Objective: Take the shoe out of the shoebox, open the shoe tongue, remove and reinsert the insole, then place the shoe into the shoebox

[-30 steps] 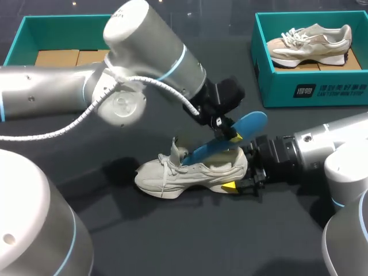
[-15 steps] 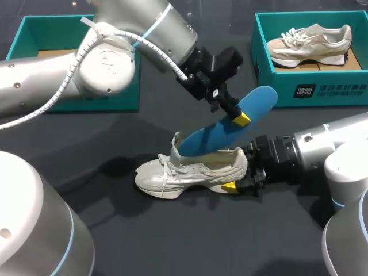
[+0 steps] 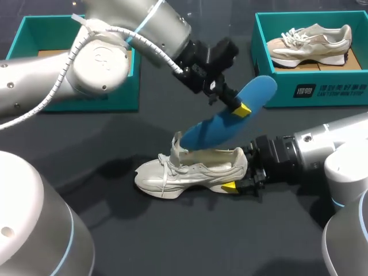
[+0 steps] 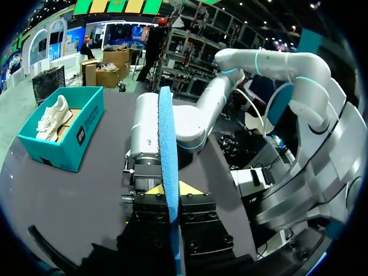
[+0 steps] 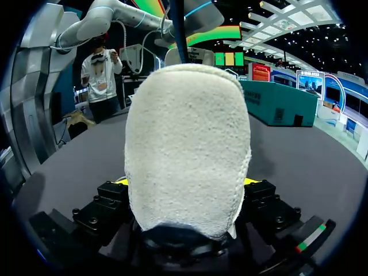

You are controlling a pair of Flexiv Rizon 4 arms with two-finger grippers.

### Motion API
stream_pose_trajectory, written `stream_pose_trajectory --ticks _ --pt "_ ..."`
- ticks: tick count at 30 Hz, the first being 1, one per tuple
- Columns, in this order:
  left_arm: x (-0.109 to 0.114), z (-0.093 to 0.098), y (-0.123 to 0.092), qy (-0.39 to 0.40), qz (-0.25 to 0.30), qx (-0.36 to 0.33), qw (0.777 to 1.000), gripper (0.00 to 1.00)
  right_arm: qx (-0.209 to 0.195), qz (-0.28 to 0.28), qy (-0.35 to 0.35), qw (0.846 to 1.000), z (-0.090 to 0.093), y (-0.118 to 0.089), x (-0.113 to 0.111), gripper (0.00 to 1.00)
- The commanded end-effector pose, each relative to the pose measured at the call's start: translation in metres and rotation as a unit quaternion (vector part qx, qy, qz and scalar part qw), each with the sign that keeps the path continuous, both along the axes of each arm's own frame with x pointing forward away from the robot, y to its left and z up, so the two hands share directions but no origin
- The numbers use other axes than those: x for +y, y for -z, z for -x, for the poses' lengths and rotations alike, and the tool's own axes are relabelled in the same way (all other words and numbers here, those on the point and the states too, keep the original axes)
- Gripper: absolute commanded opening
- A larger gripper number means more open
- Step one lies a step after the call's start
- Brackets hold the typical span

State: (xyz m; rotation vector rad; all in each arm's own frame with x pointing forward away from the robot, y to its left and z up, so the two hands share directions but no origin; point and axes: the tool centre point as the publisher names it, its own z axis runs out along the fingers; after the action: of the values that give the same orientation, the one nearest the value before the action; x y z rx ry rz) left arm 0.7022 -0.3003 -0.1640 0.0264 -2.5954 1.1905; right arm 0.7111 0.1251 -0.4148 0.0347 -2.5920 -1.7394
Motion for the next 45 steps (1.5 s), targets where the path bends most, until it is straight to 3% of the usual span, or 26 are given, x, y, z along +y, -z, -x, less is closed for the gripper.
stream_pose_trajectory --ticks 1,6,9,19,20,26,32,45 --pt "0.026 0.018 -0.036 -0.03 0.073 -0.022 0.997 0.0 0.0 0.001 0.001 1.0 0.001 0.002 0.001 0.0" --pt "0.043 0.032 -0.086 -0.042 0.138 -0.026 0.989 0.0 0.0 0.001 0.001 1.0 0.001 0.002 0.001 0.0" --pt "0.051 0.031 -0.12 -0.059 0.146 0.018 0.987 0.0 0.0 0.001 0.001 1.0 0.001 0.002 0.001 0.0" --pt "0.051 0.031 -0.12 -0.059 0.146 0.018 0.987 0.0 0.0 0.001 0.001 1.0 0.001 0.002 0.001 0.0" --pt "0.057 0.03 -0.119 -0.064 0.16 0.051 0.984 0.0 0.0 0.001 0.001 1.0 0.001 0.002 0.001 0.0" --pt "0.081 0.039 -0.157 -0.107 0.241 0.061 0.963 0.0 0.0 0.001 0.001 1.0 0.001 0.002 0.001 0.0" --pt "0.088 0.056 -0.202 -0.112 0.265 0.084 0.954 0.0 0.0 0.001 0.001 1.0 0.001 0.002 0.001 0.0" --pt "0.092 0.057 -0.21 -0.112 0.279 0.086 0.95 0.0 0.0 0.001 0.001 1.0 0.001 0.002 0.001 0.0"
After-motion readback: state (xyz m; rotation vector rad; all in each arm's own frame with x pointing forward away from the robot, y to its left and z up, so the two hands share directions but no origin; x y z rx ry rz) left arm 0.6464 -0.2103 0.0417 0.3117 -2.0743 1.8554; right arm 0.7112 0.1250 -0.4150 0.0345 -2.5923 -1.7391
